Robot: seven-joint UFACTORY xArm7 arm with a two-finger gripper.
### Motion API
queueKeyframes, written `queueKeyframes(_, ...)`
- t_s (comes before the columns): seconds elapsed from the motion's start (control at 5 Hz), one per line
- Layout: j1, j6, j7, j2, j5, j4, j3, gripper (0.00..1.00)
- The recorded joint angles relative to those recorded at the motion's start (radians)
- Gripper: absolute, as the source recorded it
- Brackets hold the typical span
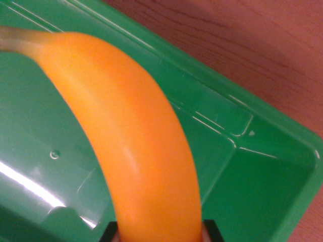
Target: Pick fruit
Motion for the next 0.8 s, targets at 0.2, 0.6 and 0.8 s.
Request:
queueKeyframes(0.2, 0.0003, 0.041, -0.002, -0.018, 0.0005, 0.023, 0.000, 1.00)
queueKeyframes(0.6, 0.0006, 0.078, -0.004, -0.034, 0.0009, 0.044, 0.001, 1.00)
queueKeyframes(0.8, 0.0006, 0.078, -0.004, -0.034, 0.0009, 0.044, 0.001, 1.00)
